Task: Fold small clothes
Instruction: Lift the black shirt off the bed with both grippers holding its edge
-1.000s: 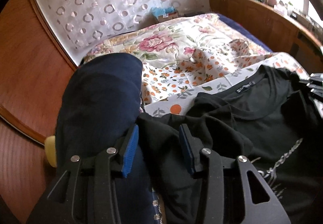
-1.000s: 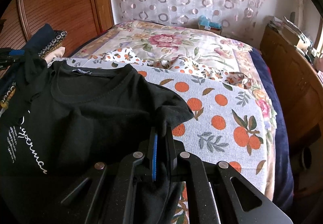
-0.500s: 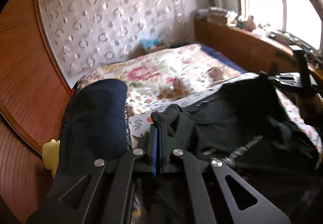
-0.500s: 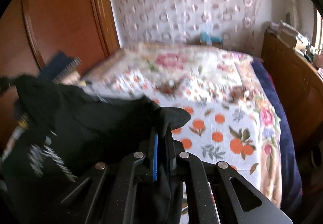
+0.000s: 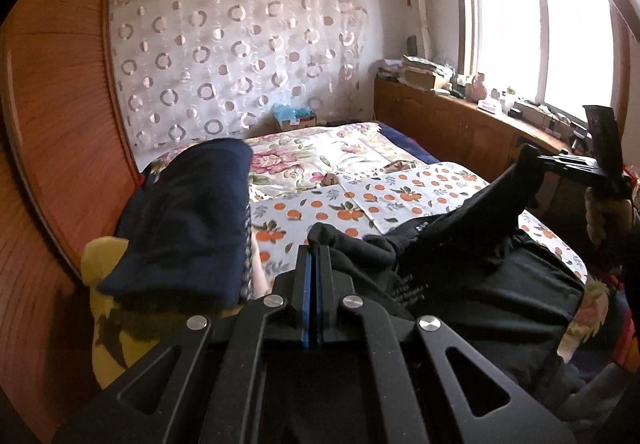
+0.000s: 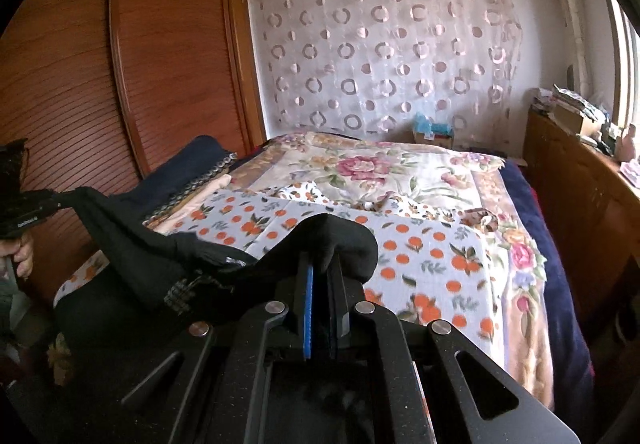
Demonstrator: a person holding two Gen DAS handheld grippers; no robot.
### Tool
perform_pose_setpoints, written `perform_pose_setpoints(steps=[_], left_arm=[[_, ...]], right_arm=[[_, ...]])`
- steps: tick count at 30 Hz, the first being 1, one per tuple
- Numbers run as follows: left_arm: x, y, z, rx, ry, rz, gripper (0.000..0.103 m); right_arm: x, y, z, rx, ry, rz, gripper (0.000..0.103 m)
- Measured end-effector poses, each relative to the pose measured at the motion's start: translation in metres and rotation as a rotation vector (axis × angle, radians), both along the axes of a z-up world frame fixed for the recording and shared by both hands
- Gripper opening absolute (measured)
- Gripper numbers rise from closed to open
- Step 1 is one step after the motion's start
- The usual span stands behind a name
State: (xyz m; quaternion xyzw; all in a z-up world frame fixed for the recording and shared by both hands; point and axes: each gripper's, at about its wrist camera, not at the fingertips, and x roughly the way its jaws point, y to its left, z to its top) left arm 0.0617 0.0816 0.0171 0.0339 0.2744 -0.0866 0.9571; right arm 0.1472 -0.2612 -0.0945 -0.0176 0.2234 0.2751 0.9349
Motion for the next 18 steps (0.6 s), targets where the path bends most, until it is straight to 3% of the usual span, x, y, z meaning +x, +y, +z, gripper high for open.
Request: perform_pose_setpoints(steps=[11, 18], left_arm=[[-0.052, 0.042, -0.016, -0.127, -0.027, 0.120, 0.002], [-0.087, 0.055, -0.023, -0.148, -0.008, 0.158, 0.002]], right_arm=[[-0.058, -0.032, -0.007, -0.008, 0.052, -0.049, 0.005], [-0.092, -0.038, 0.003, -0.044, 0.082, -0.053, 0.005]])
